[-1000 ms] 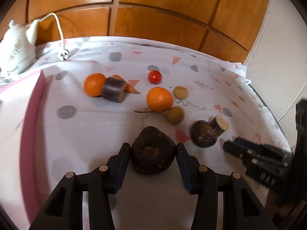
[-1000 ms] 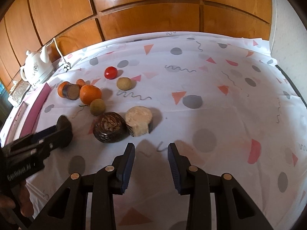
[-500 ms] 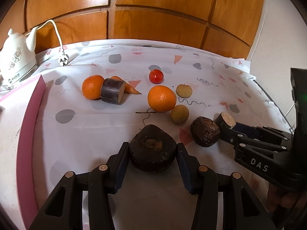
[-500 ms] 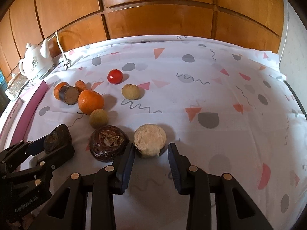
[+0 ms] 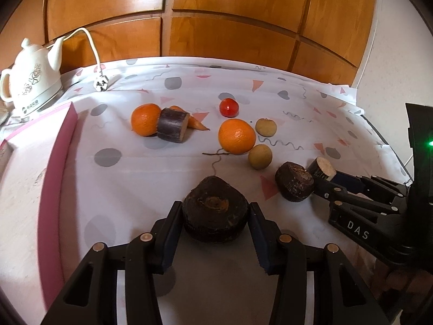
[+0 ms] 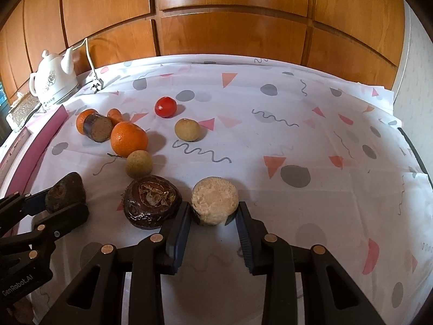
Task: Organize fruits
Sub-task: 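Carry both held items into the pink tray and open both tools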
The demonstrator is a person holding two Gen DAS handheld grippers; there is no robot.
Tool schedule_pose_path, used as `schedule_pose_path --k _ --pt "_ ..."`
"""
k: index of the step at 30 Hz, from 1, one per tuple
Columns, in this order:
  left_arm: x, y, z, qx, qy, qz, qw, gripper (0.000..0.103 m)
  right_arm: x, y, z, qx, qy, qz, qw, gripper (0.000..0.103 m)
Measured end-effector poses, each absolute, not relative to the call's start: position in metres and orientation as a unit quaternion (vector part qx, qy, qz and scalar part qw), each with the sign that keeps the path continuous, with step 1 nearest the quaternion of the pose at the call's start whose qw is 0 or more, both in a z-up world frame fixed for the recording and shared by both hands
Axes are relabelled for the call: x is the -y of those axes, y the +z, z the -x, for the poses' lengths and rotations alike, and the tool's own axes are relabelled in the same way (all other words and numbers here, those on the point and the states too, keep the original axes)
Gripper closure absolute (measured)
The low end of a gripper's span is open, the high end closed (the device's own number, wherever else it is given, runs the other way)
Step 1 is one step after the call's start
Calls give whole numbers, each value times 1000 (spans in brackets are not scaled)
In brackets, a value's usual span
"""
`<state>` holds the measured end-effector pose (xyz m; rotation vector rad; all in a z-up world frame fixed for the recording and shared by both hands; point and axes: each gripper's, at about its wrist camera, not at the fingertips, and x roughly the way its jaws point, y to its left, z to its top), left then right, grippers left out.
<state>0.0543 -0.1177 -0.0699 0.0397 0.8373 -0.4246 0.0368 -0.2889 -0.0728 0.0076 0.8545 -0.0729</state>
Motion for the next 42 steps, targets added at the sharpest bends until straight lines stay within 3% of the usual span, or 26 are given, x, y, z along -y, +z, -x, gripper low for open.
schedule_pose_path --k 11,21,42 --pt "92 -50 -41 -388 -179 -2 904 55 277 -54 -7 -393 -46 -9 918 69" --pt "52 -17 -35 -355 -123 9 927 55 222 -23 -13 -372 52 14 927 69" --pt "-57 -18 -37 -362 19 57 930 55 91 -9 -47 -384 209 20 899 69"
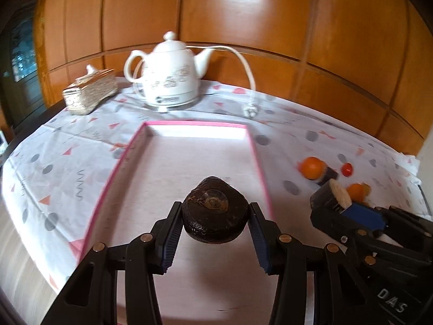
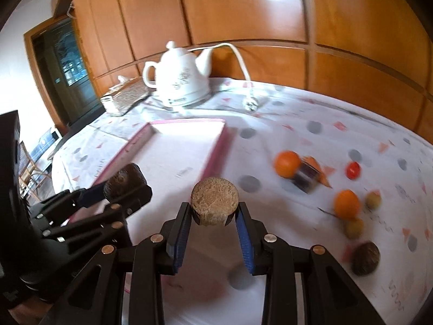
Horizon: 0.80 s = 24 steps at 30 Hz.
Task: Organize fruits
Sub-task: 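Carry both held items into the pink tray and open both tools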
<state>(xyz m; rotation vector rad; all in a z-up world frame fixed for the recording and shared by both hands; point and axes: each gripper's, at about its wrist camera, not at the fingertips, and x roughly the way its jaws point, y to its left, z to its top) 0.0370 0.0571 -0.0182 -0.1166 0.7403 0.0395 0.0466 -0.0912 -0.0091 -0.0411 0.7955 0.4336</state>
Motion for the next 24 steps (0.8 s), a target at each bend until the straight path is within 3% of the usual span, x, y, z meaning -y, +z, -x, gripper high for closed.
schedule_pose_path --k 11,24 --pt "-114 -32 -43 -377 93 90 917 53 30 -16 -69 -410 260 35 873 68" --pt "-102 -21 -33 -364 84 92 923 50 47 -18 -57 -404 214 28 889 66"
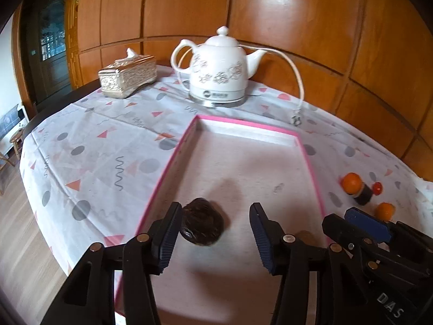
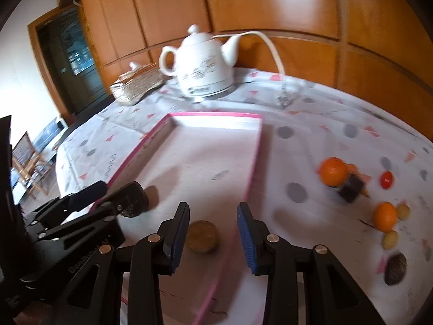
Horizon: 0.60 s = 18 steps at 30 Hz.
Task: Organize fruits
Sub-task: 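Carry both held items into the pink tray and open both tools, then grasp second dark brown fruit with right tool while left tool grasps small potato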
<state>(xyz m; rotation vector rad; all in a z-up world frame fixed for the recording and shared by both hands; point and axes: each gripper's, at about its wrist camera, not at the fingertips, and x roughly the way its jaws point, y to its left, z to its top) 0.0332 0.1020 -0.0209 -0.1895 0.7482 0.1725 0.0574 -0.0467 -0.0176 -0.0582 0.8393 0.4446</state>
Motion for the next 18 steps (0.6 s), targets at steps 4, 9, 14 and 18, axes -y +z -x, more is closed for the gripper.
schedule_pose_path --k 4,9,14,18 --pt "-87 -16 -31 -359 66 79 927 49 63 -13 -50 -395 198 21 897 66" --pt "-70 -13 -30 -361 46 70 929 49 80 -11 -43 -387 179 20 904 66" --pt "-54 -12 -28 -362 28 60 930 49 97 -11 -36 -384 160 12 909 66" --pt "-41 -12 -27 -364 13 50 930 49 113 -12 -34 -383 143 4 913 66"
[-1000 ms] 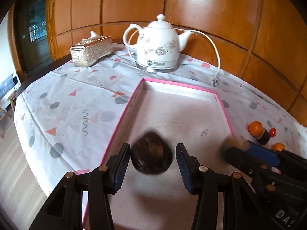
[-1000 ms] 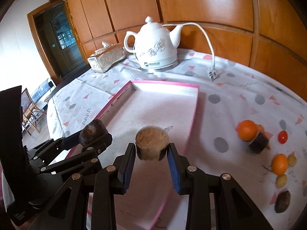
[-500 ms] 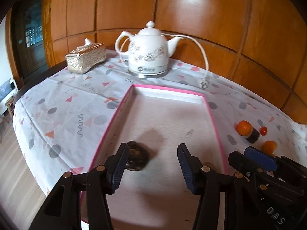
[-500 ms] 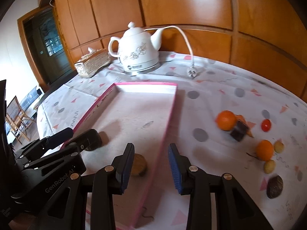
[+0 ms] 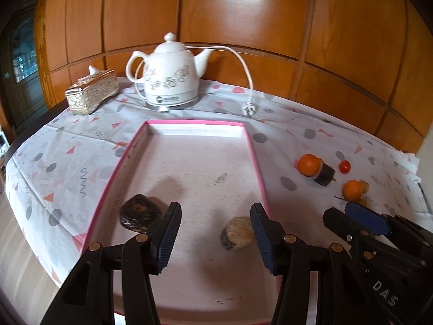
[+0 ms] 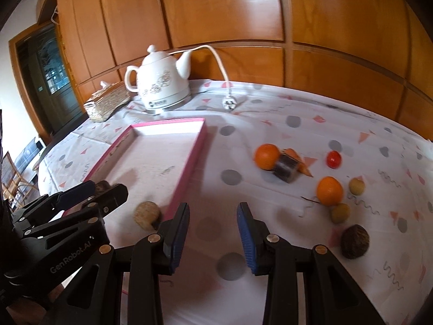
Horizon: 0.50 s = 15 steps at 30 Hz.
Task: Organize fruits
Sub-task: 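Grasp second dark brown fruit with right tool while left tool grasps small potato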
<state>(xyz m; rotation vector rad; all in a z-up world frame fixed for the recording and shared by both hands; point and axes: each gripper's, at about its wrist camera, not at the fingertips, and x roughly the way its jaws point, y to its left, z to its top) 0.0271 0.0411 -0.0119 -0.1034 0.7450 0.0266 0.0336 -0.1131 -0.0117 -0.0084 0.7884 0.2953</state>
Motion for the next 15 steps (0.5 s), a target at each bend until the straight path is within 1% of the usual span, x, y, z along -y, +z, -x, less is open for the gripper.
schedule_pose_path --k 15 --pt "13 -18 -28 -379 -67 16 923 49 212 -26 -22 -393 28 -50 918 66"
